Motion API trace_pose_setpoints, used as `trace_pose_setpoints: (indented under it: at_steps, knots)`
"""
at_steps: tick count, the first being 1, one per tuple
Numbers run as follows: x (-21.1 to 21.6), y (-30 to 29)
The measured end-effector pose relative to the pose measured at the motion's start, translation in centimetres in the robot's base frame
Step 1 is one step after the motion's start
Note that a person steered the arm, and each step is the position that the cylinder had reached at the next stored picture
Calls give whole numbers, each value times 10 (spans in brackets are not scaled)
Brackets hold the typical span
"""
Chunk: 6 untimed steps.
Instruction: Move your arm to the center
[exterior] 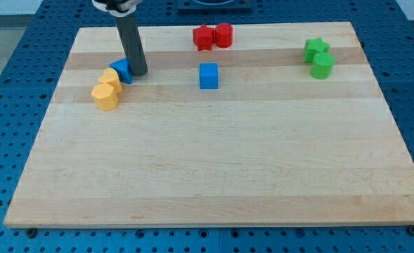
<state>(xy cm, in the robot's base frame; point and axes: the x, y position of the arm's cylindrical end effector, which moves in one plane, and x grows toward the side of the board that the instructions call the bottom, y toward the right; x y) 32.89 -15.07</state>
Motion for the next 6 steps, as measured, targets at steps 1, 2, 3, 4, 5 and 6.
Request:
trace_pose_setpoints:
  at_steps: [1,2,3,4,5,6]
  knots:
    - [0,-6]
    - [0,-6]
    - [-1,4]
    - [-1,23]
    - [13,29]
    - [51,29]
